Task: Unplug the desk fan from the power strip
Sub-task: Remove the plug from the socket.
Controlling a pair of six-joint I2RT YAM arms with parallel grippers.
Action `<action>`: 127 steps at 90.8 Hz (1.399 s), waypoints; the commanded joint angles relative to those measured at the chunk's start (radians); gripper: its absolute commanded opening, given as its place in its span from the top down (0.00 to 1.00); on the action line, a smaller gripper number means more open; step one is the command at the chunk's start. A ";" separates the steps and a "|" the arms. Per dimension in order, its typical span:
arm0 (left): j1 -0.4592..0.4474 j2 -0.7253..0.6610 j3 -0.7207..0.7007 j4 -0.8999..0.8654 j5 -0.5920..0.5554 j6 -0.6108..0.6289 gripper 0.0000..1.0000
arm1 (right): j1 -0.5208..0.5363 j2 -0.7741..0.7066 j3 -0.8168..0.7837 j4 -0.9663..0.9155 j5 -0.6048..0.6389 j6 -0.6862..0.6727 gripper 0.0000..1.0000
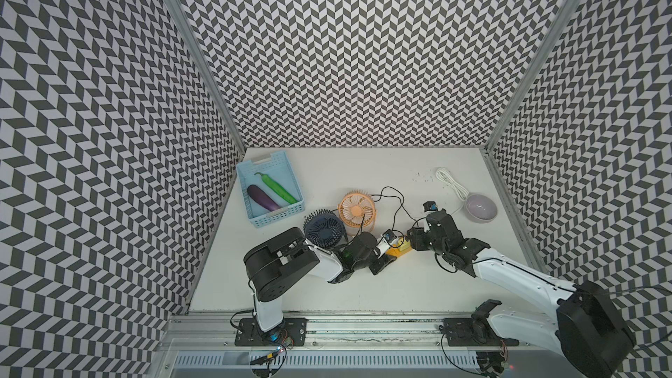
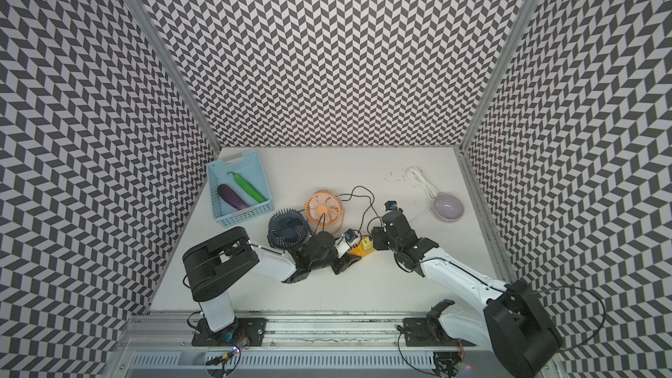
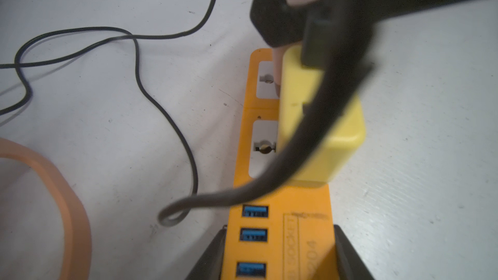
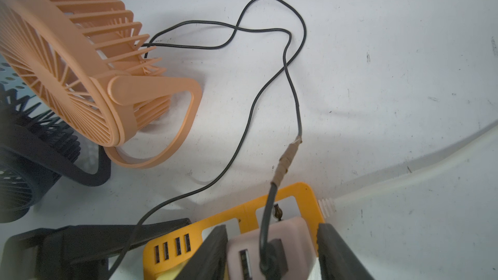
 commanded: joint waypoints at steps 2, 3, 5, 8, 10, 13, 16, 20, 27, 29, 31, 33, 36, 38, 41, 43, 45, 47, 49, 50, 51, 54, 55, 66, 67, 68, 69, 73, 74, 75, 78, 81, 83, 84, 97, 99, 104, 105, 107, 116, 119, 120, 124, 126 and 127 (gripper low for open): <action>0.005 -0.005 0.005 -0.010 -0.008 -0.012 0.82 | -0.008 0.014 -0.004 0.038 -0.007 0.009 0.42; 0.005 -0.005 0.005 -0.010 -0.008 -0.012 0.82 | -0.008 0.014 -0.004 0.038 -0.009 0.009 0.42; 0.005 -0.005 0.006 -0.009 -0.009 -0.012 0.82 | -0.008 0.015 -0.005 0.040 -0.012 0.008 0.42; 0.005 -0.004 0.004 -0.009 -0.009 -0.012 0.82 | -0.008 0.016 -0.006 0.044 -0.015 0.009 0.42; 0.005 -0.003 0.005 -0.009 -0.009 -0.012 0.82 | -0.008 0.017 -0.007 0.046 -0.016 0.009 0.42; 0.005 -0.003 0.005 -0.008 -0.010 -0.013 0.82 | -0.008 0.021 -0.008 0.046 -0.015 0.010 0.42; 0.005 -0.004 0.004 -0.010 -0.009 -0.013 0.82 | -0.008 0.024 -0.009 0.048 -0.015 0.009 0.43; 0.005 -0.005 0.004 -0.007 -0.010 -0.013 0.82 | -0.009 0.027 -0.010 0.048 -0.016 0.011 0.44; 0.005 -0.005 0.005 -0.008 -0.011 -0.013 0.82 | -0.011 0.029 -0.015 0.056 -0.027 0.013 0.48; 0.005 -0.004 0.004 -0.007 -0.011 -0.013 0.82 | -0.011 0.028 -0.016 0.060 -0.030 0.014 0.49; 0.005 -0.003 0.002 -0.007 -0.011 -0.013 0.82 | -0.011 0.028 -0.017 0.061 -0.033 0.015 0.50; 0.005 -0.002 0.002 -0.008 -0.011 -0.013 0.82 | -0.011 0.027 -0.017 0.062 -0.034 0.014 0.52; 0.005 -0.003 0.003 -0.007 -0.011 -0.013 0.82 | -0.012 0.028 -0.019 0.064 -0.035 0.014 0.53; 0.005 -0.003 0.003 -0.007 -0.011 -0.013 0.82 | -0.012 0.027 -0.019 0.064 -0.035 0.014 0.54; 0.005 -0.004 0.003 -0.007 -0.011 -0.013 0.82 | -0.013 0.027 -0.021 0.062 -0.033 0.016 0.56; 0.005 -0.005 0.002 -0.008 -0.013 -0.013 0.82 | -0.015 0.025 -0.022 0.060 -0.030 0.017 0.56; 0.005 -0.005 0.003 -0.008 -0.013 -0.013 0.82 | -0.015 0.022 -0.022 0.060 -0.029 0.019 0.57; 0.005 -0.005 0.003 -0.007 -0.012 -0.013 0.82 | -0.016 0.020 -0.024 0.060 -0.028 0.021 0.58; 0.005 -0.005 0.002 -0.007 -0.012 -0.013 0.82 | -0.019 0.015 -0.026 0.061 -0.029 0.021 0.59; 0.005 -0.004 0.002 -0.007 -0.012 -0.012 0.82 | -0.019 0.013 -0.026 0.063 -0.030 0.023 0.60; 0.005 -0.004 0.002 -0.008 -0.012 -0.013 0.82 | -0.019 0.012 -0.027 0.064 -0.030 0.023 0.60; 0.005 -0.003 0.002 -0.007 -0.013 -0.013 0.82 | -0.019 0.005 -0.030 0.065 -0.029 0.022 0.62; 0.005 -0.002 0.002 -0.007 -0.012 -0.013 0.82 | -0.019 0.003 -0.029 0.066 -0.029 0.023 0.62; 0.005 -0.001 0.004 -0.006 -0.010 -0.013 0.82 | -0.019 -0.009 -0.023 0.058 -0.046 0.005 0.65; 0.005 0.000 0.004 -0.006 -0.009 -0.013 0.82 | -0.019 -0.011 -0.023 0.058 -0.048 0.002 0.66; 0.005 0.001 0.005 -0.005 -0.009 -0.013 0.82 | -0.019 -0.014 -0.024 0.059 -0.050 0.001 0.66; 0.005 0.001 0.005 -0.006 -0.009 -0.013 0.82 | -0.019 -0.015 -0.024 0.059 -0.053 0.000 0.66; 0.005 0.001 0.005 -0.006 -0.009 -0.013 0.82 | -0.016 -0.027 -0.027 0.066 -0.064 -0.008 0.67; 0.005 0.000 0.005 -0.006 -0.009 -0.014 0.82 | -0.015 -0.030 -0.029 0.070 -0.065 -0.008 0.67; 0.005 0.001 0.004 -0.006 -0.009 -0.014 0.82 | -0.014 -0.035 -0.029 0.073 -0.066 -0.009 0.68; 0.005 0.000 0.005 -0.006 -0.009 -0.015 0.82 | -0.013 -0.047 -0.032 0.077 -0.065 -0.008 0.68; 0.005 0.001 0.004 -0.006 -0.010 -0.015 0.82 | -0.013 -0.063 -0.034 0.082 -0.067 -0.009 0.69; 0.005 0.001 0.005 -0.006 -0.009 -0.015 0.82 | -0.013 -0.075 -0.036 0.083 -0.066 -0.010 0.69; 0.005 0.001 0.004 -0.006 -0.009 -0.015 0.82 | -0.013 -0.081 -0.037 0.085 -0.066 -0.010 0.69; 0.005 0.004 0.006 -0.006 -0.008 -0.015 0.82 | -0.013 -0.122 -0.044 0.096 -0.066 -0.016 0.71; 0.005 0.005 0.006 -0.006 -0.008 -0.015 0.82 | -0.013 -0.125 -0.046 0.098 -0.071 -0.018 0.71; 0.005 0.005 0.008 -0.007 -0.008 -0.016 0.82 | -0.009 -0.122 -0.049 0.105 -0.079 -0.025 0.71; 0.005 0.005 0.007 -0.007 -0.008 -0.016 0.82 | -0.008 -0.122 -0.050 0.106 -0.078 -0.026 0.71; 0.005 0.005 0.007 -0.007 -0.008 -0.017 0.82 | -0.006 -0.118 -0.051 0.105 -0.077 -0.026 0.71; 0.005 0.005 0.009 -0.007 -0.007 -0.018 0.82 | 0.009 -0.110 -0.057 0.115 -0.083 -0.035 0.71; 0.005 0.006 0.010 -0.008 -0.006 -0.019 0.82 | 0.013 -0.106 -0.056 0.119 -0.084 -0.038 0.71; 0.005 0.007 0.011 -0.009 -0.007 -0.018 0.82 | 0.015 -0.104 -0.056 0.118 -0.085 -0.039 0.71; 0.005 0.009 0.014 -0.011 -0.005 -0.018 0.82 | 0.022 -0.098 -0.056 0.121 -0.084 -0.041 0.71; 0.005 0.009 0.016 -0.014 -0.005 -0.017 0.82 | 0.028 -0.096 -0.054 0.123 -0.083 -0.042 0.71; 0.005 0.011 0.017 -0.014 -0.005 -0.017 0.82 | 0.029 -0.095 -0.054 0.124 -0.083 -0.043 0.71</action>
